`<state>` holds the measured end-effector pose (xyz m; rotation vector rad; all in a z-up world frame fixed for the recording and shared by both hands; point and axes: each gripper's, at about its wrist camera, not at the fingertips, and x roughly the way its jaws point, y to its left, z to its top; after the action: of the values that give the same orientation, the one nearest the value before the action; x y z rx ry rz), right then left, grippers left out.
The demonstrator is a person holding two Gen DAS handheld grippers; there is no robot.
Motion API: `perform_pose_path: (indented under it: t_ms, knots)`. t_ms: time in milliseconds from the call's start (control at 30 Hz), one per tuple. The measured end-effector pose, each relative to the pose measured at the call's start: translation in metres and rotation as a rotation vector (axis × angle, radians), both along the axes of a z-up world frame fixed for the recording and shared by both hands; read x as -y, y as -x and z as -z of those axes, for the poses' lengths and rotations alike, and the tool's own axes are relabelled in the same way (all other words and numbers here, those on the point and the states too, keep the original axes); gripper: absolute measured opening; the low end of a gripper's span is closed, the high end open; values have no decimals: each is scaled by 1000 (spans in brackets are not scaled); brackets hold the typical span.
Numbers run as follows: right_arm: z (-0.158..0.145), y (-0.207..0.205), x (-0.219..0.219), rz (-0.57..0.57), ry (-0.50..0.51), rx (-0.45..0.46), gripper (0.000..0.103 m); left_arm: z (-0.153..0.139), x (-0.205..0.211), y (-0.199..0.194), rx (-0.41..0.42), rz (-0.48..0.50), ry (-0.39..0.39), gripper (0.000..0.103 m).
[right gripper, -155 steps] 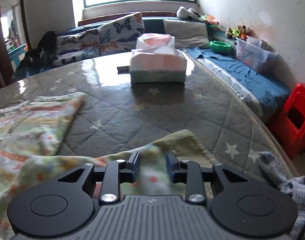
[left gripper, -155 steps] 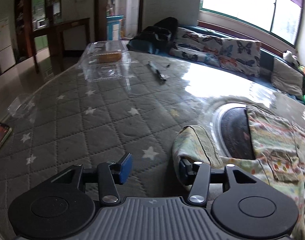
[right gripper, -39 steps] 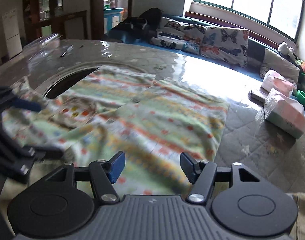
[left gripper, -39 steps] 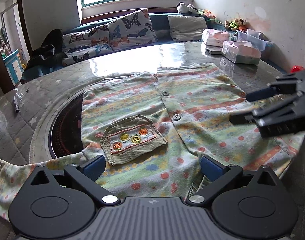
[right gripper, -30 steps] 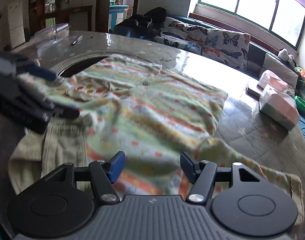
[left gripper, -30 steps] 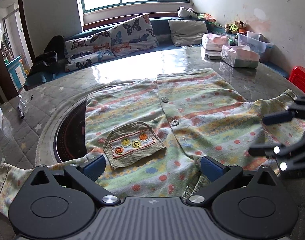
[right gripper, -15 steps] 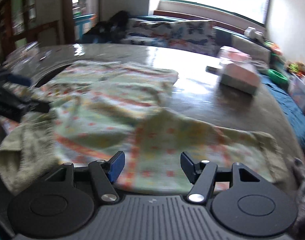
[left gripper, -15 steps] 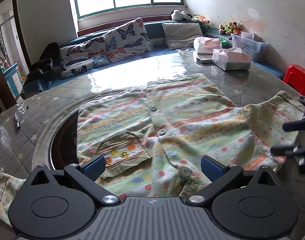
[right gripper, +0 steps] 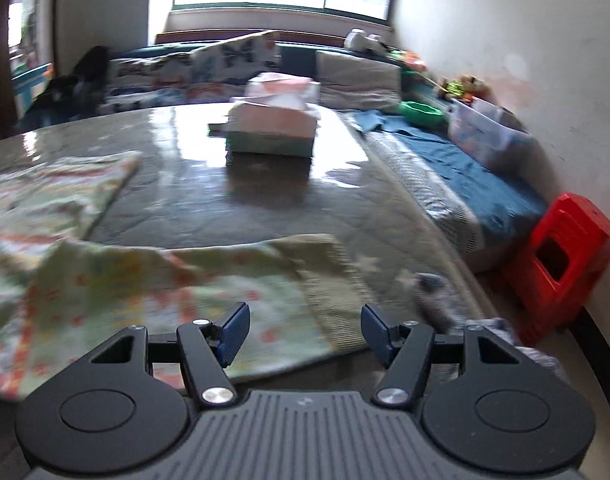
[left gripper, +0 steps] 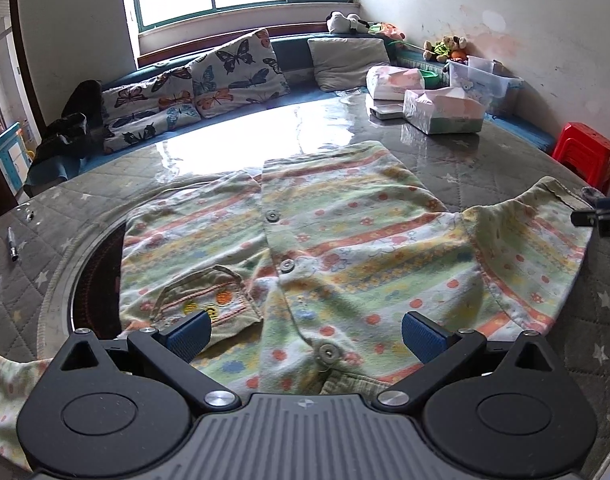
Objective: Fold clothes
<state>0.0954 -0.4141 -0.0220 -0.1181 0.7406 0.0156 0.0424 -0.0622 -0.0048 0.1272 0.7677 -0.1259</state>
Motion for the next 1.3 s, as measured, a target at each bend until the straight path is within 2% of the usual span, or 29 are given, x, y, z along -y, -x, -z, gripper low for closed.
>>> perform_pose_path:
  t_ms: [667, 700, 767, 800, 867, 967, 1033, 1133, 1300]
  knots:
    - [15, -21, 15, 48, -60, -24, 60, 5, 11, -4, -26, -2, 16, 103]
    - [15, -20, 15, 50, -62, -23, 58, 5, 11, -5, -26, -2, 16, 103]
    - [14, -20, 15, 52, -65, -20, 48, 5, 11, -5, -27, -6, 14, 103]
    - [14, -20, 15, 54, -66, -20, 47, 5, 11, -5, -28, -7, 13, 103]
    - [14, -20, 14, 55, -66, -18, 35, 6, 12, -5, -29, -7, 14, 103]
    - [13, -18, 15, 58, -73, -17, 28, 6, 12, -5, -29, -5, 15, 103]
    - [12, -18, 17, 58, -81, -14, 28, 5, 13, -4, -28, -6, 17, 103]
    - [13, -18, 19, 68, -75, -1, 42, 5, 12, -4, -27, -7, 19, 103]
    - [16, -19, 23, 72, -90, -6, 47, 5, 11, -5, -28, -14, 25, 103]
